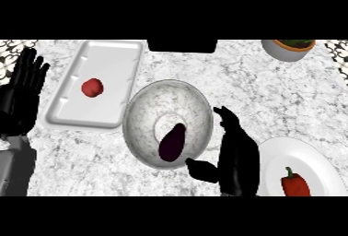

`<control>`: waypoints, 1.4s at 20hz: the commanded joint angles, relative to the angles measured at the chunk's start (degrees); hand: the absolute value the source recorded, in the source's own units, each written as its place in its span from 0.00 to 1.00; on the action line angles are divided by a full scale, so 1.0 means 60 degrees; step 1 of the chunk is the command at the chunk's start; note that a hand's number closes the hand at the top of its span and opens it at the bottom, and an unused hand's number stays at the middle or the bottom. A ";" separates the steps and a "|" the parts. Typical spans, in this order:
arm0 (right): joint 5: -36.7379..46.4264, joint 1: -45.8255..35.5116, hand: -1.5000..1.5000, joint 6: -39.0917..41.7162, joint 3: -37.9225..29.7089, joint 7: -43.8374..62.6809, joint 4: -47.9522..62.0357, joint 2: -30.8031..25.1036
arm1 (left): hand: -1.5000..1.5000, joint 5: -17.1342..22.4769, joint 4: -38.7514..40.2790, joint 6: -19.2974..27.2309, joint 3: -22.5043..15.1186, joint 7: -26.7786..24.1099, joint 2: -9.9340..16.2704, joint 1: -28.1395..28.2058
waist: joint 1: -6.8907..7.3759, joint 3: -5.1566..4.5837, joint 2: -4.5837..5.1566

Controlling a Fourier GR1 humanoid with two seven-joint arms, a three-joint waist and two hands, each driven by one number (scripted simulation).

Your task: Pick the eggplant from the plate and place it in the bowl

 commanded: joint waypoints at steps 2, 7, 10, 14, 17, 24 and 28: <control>0.0102 -0.0887 0.00 -0.3179 -0.0195 0.0730 0.0907 0.0078 | 0.50 -0.0097 -0.0130 0.0062 -0.0095 -0.0011 -0.0093 0.0124 | -0.0100 0.0015 -0.0052; 0.1644 -0.0736 0.00 -0.4227 -0.0724 0.0694 0.0462 0.0079 | 0.50 0.0028 -0.0065 0.0036 0.0264 -0.0060 0.0112 0.0322 | -0.0351 0.0002 -0.0127; 0.1964 -0.0162 0.00 -0.4306 -0.0991 0.1071 -0.0237 0.0079 | 0.50 -0.0185 0.0110 0.0277 0.0163 -0.0129 -0.0049 0.0166 | -0.0551 -0.0001 -0.0136; 0.2028 0.1577 0.00 -0.4855 -0.1482 0.0378 -0.1780 0.0080 | 0.50 0.0230 -0.0221 -0.0134 0.0484 -0.0003 0.0249 0.0613 | -0.0634 0.0011 -0.0192; 0.1343 0.2752 0.00 -0.4657 -0.1729 -0.0407 -0.3239 -0.0147 | 0.50 0.0123 -0.0051 -0.0118 0.0541 -0.0250 0.0277 0.0600 | -0.0647 0.0009 -0.0152; -0.1217 0.6339 0.00 -0.6539 -0.1711 -0.2381 -0.5310 -0.2270 | 0.50 -0.0274 0.0049 0.0409 0.0239 -0.0240 -0.0163 0.0343 | -0.0706 0.0029 -0.0142; -0.2588 0.7415 0.00 -0.7100 -0.2026 -0.3106 -0.6227 -0.3386 | 0.50 0.0229 -0.0043 -0.0274 0.0605 -0.0167 0.0304 0.0705 | -0.0656 0.0032 -0.0177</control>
